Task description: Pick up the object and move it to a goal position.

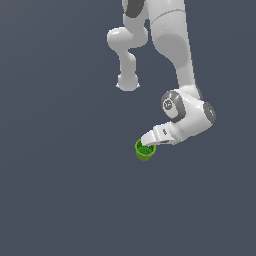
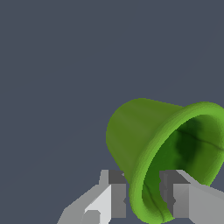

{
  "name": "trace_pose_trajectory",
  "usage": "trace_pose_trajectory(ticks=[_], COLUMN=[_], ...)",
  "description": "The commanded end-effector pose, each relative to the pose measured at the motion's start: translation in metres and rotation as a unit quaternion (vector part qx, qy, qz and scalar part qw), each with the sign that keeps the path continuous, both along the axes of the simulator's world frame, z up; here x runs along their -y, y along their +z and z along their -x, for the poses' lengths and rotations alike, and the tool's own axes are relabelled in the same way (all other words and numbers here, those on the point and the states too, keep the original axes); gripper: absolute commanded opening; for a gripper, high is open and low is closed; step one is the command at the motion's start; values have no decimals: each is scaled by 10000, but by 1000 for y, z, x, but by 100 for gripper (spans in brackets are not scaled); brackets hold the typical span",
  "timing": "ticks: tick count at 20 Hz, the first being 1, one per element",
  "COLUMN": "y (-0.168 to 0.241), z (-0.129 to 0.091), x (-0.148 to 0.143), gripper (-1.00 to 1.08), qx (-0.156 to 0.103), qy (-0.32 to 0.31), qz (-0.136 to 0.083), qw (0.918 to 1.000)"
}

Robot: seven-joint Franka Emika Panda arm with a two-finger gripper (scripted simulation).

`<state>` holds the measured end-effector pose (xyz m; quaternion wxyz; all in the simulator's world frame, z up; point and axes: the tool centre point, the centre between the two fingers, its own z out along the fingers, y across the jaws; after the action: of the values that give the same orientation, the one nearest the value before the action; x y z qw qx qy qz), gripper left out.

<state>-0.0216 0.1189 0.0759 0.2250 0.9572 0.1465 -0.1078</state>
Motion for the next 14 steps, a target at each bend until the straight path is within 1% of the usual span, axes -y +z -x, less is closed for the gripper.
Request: trace_pose_trajectory(ticks=[1,9,12,14], y=[3,10,12,12], z=[8,41,48,51], x=[-23,-110,-132,-141], gripper=[-100,-100,-100,-100], qx=[6,-8,-11,-11], qy=[14,16,15,14], qz=[-2,1,-1,-3], qw=[10000,10000,10000,10000])
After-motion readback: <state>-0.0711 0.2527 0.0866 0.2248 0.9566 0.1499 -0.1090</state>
